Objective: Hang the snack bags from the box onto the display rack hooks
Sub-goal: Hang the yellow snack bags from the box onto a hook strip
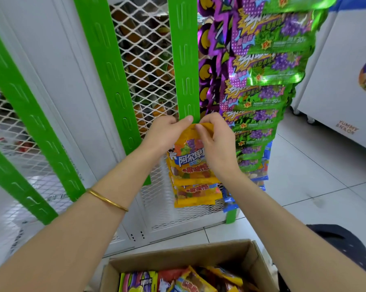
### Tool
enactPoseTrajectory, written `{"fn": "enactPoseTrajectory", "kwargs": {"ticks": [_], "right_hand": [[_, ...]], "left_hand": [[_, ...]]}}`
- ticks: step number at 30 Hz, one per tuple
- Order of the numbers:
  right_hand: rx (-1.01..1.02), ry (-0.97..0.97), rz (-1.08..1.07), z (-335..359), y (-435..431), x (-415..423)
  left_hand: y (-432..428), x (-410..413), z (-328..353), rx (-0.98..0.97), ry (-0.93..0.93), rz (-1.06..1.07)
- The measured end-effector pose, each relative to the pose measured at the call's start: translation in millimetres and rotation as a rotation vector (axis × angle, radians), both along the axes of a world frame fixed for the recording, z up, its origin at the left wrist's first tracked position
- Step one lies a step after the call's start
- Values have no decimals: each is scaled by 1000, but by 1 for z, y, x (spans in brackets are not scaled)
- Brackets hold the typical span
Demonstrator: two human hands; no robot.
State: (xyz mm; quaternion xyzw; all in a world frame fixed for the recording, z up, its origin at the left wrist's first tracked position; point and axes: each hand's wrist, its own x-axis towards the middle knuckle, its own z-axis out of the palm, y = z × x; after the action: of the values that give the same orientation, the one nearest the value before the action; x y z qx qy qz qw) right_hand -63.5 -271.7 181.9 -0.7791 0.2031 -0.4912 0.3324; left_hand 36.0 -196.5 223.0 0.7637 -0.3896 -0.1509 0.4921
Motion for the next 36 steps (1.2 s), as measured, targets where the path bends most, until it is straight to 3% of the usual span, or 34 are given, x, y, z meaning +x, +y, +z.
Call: {"fn": "enactPoseTrajectory", "kwargs": {"ticks": [10,26,29,36], "right_hand": [[-45,103,-63,-9,-2,3],[-9,228,-99,-25,-2,0],[37,221,-106,-26,3,-8],[100,224,-292,-75,37,-50]], "left_hand": [[-2,7,3,168,78,-43],[9,4,-11,16,-150,-74],[13,3,-15,23,-260,-54],[62,-10,-49,-85,-437,48]]}}
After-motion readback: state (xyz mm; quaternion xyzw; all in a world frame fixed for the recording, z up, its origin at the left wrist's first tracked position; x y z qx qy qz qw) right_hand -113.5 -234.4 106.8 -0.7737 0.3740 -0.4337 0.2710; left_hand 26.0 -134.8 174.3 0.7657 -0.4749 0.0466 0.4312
